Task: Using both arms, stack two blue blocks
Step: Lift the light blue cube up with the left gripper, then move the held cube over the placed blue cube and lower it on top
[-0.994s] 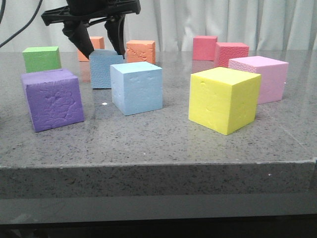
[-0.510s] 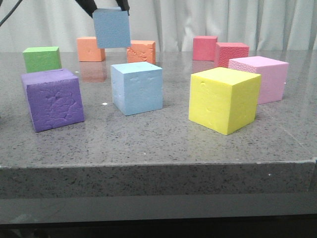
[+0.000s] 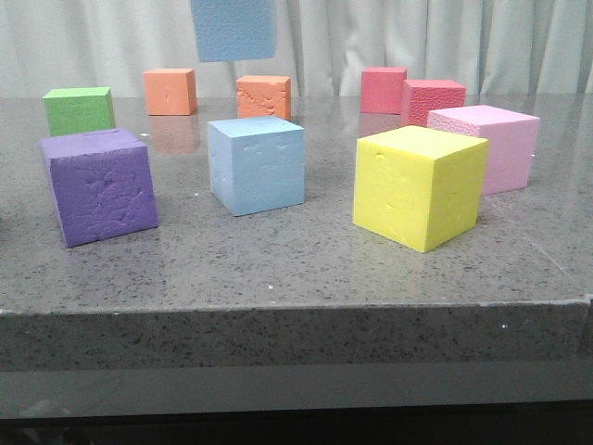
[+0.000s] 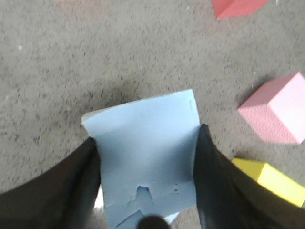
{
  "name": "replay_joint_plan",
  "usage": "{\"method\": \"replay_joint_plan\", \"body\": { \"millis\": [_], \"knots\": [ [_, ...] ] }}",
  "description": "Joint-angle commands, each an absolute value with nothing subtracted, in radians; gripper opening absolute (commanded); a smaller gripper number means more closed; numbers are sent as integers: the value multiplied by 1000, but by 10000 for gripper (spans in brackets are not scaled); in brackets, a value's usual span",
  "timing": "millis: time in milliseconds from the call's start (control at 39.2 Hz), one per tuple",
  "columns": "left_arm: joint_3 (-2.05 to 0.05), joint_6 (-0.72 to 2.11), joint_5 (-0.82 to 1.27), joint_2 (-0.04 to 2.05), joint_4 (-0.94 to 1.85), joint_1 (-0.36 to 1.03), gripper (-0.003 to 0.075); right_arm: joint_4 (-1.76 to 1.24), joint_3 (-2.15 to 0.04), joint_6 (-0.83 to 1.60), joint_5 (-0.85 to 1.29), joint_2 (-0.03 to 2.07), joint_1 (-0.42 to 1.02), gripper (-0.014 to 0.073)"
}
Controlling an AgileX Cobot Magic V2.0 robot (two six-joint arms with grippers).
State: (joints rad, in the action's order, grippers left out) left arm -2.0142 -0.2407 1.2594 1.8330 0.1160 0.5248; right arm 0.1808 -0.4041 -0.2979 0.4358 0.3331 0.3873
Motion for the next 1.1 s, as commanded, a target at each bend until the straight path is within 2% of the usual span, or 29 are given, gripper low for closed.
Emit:
{"method": "replay_joint_plan", "body": {
  "millis": [0,357,867,1071],
  "knots": [
    [-1985,-237,1274,1739,129,550,293,190,-432,-297,354,339,381,-67],
    [-1864,-231,1243,1716,110,639,293,190,-432,-297,362,339,381,-67],
    [-1839,-231,1160,1720,74,639,293,190,-432,-297,367,339,381,-67],
    [-1766,-231,1126,1720,74,639,297,190,-432,-297,367,339,381,-67]
  ]
}}
